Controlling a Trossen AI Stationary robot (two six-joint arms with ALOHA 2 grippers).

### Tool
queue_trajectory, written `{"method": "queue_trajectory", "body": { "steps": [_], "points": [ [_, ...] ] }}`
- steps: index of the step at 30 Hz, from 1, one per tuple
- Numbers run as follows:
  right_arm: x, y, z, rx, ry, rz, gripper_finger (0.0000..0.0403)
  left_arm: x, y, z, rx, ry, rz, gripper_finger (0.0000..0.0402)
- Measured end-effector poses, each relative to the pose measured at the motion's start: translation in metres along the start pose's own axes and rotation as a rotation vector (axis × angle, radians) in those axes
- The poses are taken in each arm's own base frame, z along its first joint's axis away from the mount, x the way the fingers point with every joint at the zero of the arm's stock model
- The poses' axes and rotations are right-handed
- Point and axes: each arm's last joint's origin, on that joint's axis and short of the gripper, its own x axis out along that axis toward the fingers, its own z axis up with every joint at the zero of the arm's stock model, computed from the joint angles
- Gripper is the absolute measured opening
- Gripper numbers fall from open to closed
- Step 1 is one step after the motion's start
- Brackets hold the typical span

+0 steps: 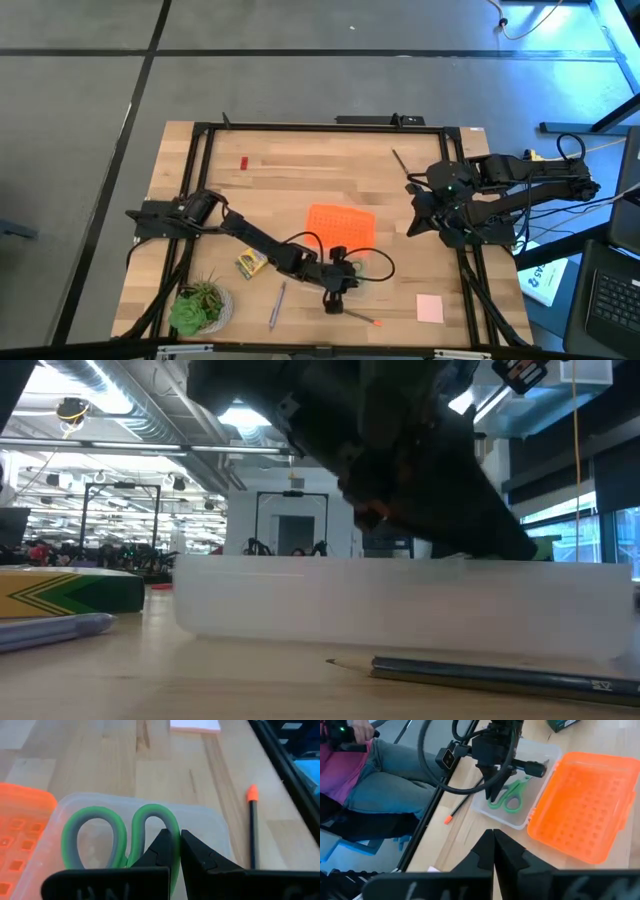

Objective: Pack school essentials
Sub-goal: Put the green scissors into the orange supply box, then put the top black pencil into the orange supply box

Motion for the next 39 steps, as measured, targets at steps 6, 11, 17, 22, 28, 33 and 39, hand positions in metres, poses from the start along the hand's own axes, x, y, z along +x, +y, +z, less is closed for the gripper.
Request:
{"method": "queue_trajectory", "body": {
  "steps": [6, 11, 17, 22, 28, 33, 39],
  "points": [
    [0.0, 0.0, 0.0, 0.0, 0.0, 0.0, 0.0008, 0.0, 0.001, 0.001, -0.001, -0.006, 0.007, 0.0009],
    [0.0, 0.0, 0.0, 0.0, 0.0, 0.0, 0.0008, 0.0, 0.001, 0.0, -0.002, -0.004, 0.008, 0.002],
    [0.0, 0.0, 0.0, 0.0, 0.0, 0.0, 0.0008, 0.0, 0.001, 0.0, -0.027, -0.003, 0.009, 0.0046],
    [0.0, 0.0, 0.0, 0.0, 0.0, -0.001, 0.0009, 0.0, 0.002, 0.001, -0.025, -0.004, 0.01, 0.0066],
    [0.0, -0.002, 0.0, 0.002, 0.0, -0.057, 0.0009, -0.002, 0.003, 0.003, -0.012, -0.003, 0.012, 0.0077],
    [0.0, -0.003, 0.0, -0.001, -0.002, -0.098, 0.0009, -0.016, 0.004, 0.018, 0.023, -0.027, 0.011, 0.0074],
    [-0.001, -0.006, 0.001, 0.004, -0.005, -0.198, 0.0009, -0.054, 0.012, 0.044, 0.034, -0.01, 0.03, 0.0074]
  ]
}}
